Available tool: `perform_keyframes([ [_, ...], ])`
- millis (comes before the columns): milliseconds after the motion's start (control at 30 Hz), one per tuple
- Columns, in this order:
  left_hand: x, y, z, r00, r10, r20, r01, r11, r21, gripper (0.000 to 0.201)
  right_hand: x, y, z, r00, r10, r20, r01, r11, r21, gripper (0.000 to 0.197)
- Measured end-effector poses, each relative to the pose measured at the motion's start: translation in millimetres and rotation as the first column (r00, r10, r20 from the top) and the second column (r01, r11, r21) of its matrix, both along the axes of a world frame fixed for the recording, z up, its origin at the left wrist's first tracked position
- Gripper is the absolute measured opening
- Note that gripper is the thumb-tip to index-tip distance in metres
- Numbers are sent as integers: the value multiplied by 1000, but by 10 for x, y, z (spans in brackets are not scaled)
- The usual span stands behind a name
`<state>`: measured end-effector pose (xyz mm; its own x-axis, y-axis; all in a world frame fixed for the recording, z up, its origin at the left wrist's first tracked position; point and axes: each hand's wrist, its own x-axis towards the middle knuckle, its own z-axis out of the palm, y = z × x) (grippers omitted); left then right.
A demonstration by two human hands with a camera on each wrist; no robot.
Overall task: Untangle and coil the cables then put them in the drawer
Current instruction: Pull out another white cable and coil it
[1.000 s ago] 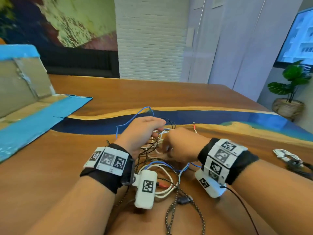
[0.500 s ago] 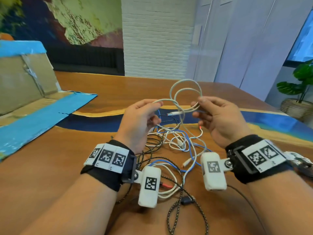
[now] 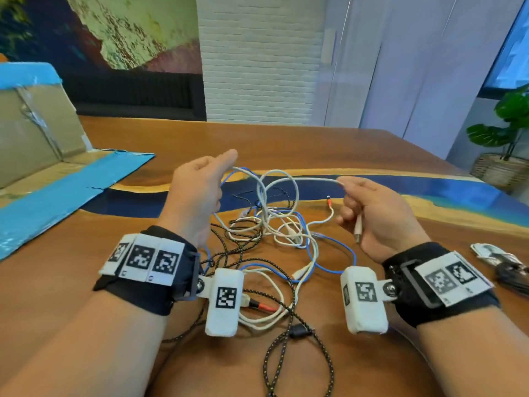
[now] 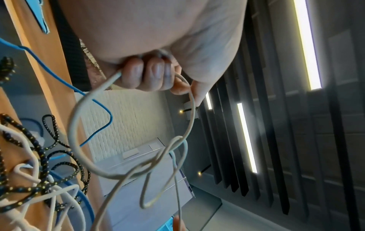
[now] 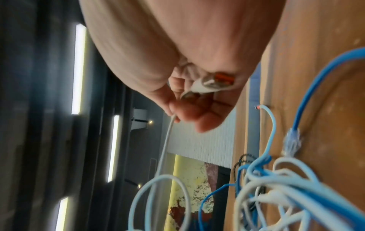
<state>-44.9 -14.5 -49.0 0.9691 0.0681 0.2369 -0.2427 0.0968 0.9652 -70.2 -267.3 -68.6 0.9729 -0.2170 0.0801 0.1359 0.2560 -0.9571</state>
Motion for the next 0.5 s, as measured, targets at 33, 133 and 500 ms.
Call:
perform_keyframes([
  [33, -17, -9, -3, 1000, -19, 7, 18, 1000, 11, 43, 7, -8, -21, 1000, -12, 25, 15, 990, -143, 15],
  [133, -79, -83, -12, 990, -136, 40, 134, 990, 40, 40, -37, 45, -49, 993, 89, 77, -35, 846, -533, 33],
  [500, -223, -221, -21, 915, -403, 18, 372, 859, 353, 36, -206, 319, -54, 947, 298, 120, -176, 793, -583, 28],
])
